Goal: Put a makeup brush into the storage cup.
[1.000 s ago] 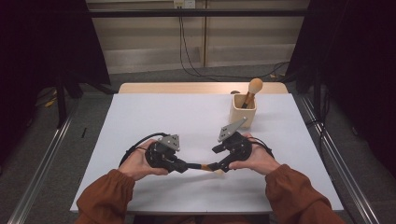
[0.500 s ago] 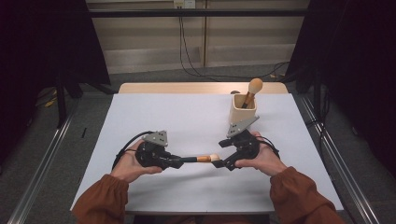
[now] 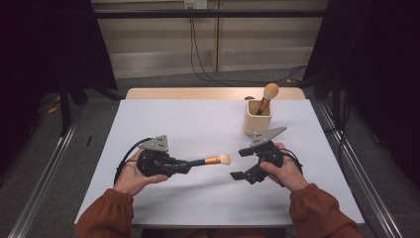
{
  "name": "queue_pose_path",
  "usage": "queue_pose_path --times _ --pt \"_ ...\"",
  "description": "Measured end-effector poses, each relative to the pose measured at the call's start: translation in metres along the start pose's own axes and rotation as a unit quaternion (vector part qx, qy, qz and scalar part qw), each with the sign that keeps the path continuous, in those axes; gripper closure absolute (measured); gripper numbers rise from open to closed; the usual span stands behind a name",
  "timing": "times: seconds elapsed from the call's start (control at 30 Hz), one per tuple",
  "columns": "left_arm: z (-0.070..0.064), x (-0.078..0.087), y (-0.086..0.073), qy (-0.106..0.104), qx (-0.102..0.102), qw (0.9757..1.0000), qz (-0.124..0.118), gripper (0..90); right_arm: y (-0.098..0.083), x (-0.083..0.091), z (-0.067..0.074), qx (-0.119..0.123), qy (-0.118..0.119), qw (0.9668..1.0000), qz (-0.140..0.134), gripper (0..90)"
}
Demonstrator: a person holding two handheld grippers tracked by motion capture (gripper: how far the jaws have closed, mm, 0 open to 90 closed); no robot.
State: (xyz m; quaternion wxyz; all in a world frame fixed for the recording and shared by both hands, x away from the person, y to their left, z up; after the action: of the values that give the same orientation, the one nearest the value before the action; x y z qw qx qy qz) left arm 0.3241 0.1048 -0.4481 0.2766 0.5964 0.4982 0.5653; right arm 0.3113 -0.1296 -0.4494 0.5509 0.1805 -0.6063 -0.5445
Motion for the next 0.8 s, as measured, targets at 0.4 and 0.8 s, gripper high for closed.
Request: queue_pose_path --times 0.4,0.8 --pt "-0.001 0.006 0.008 0.005 0.008 0.9989 -0.047 78.6 -0.009 0.002 0.0 -0.007 -0.022 0.9988 -0.043 12.0" --pt "-0.002 0.01 0.017 0.012 0.01 0.9965 -0.083 78.6 -0.007 -0.007 0.005 -0.001 -0.008 0.9906 -0.136 8.3"
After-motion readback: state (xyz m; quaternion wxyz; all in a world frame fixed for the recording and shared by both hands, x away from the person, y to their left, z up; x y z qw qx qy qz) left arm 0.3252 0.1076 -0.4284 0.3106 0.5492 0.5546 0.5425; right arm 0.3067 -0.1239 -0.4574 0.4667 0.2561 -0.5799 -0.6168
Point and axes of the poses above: each handheld gripper's, and its own axes: x roughly backward along the jaws, y roughly out of its top, z roughly to its left, the point moved 7 cm from there along -x, roughly forward along the jaws, and after that the axes turned 10 degrees about -z, right-handed, at the moved point
